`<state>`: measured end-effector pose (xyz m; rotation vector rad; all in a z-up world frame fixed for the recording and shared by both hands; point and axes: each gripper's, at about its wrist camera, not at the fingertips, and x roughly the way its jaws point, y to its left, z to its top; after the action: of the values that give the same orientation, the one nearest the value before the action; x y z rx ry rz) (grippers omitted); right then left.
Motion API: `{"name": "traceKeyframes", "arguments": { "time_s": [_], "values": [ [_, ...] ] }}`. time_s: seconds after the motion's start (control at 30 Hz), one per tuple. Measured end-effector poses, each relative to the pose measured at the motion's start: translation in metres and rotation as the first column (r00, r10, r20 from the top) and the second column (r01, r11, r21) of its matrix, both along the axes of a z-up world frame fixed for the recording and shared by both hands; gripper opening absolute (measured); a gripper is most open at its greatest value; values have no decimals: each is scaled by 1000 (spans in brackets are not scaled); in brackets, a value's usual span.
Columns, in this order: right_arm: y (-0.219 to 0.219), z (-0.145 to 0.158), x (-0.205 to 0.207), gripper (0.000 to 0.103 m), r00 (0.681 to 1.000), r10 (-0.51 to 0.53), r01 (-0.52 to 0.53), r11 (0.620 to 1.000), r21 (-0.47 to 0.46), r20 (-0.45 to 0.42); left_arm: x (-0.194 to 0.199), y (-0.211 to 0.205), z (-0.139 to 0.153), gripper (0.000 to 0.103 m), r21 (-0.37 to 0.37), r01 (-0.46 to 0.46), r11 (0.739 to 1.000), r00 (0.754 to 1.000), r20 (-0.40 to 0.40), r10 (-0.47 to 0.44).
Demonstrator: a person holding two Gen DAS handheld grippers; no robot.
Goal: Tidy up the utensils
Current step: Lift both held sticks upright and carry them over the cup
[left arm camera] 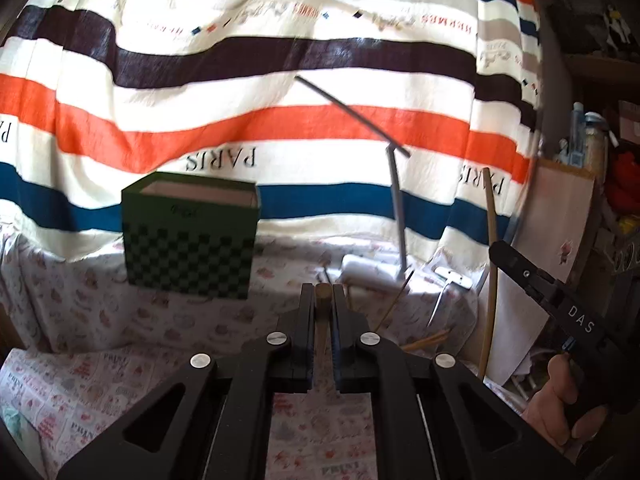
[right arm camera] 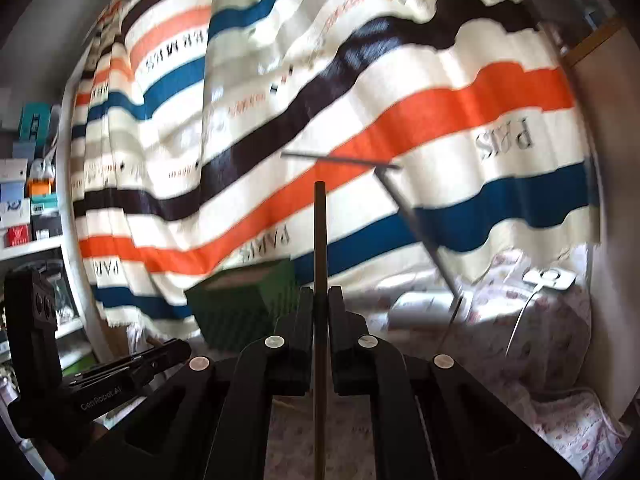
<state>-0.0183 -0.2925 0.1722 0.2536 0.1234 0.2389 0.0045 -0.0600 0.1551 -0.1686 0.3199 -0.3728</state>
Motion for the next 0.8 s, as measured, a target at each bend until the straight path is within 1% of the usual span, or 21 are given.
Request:
{"name": "traceKeyframes", "arguments": {
  "time_s": [0.1,0.13,0.2,0.27,0.33,0.4,0.47,0.53,0.67,0.8],
  "values": [
    [-17,11,-1,8,999,-22,20,999,47,45,5,-11,11,6,-7,17,1000,1000,23,-17],
    [-21,13,2,8,999,-18,15,998,65,40,7,-15,15,6,-11,24,1000,999,31,-23],
    [-26,14,12,8,999,-26,25,997,72,20,10,-21,23,6,-21,44,999,998,46,-43],
    [-28,15,18,8,997,-63,60,996,63,47,13,-31,30,6,-19,68,998,996,59,-66],
    [-34,18,24,8,992,-89,83,994,75,87,17,-41,34,6,-8,85,996,994,63,-84],
    [-41,23,29,8,985,-116,107,991,82,124,20,-51,36,6,6,97,995,993,65,-97],
    [-50,24,37,8,977,-158,146,985,91,141,26,-61,34,6,23,105,994,993,61,-106],
    [-59,21,46,8,965,-209,195,976,98,158,35,-70,31,6,38,110,993,992,51,-112],
    [-65,-2,64,8,929,-316,310,949,62,191,57,-83,19,6,49,112,993,994,16,-112],
    [-61,-32,92,8,918,-352,358,934,0,179,74,-88,11,6,35,94,995,995,9,-95]
  ]
}}
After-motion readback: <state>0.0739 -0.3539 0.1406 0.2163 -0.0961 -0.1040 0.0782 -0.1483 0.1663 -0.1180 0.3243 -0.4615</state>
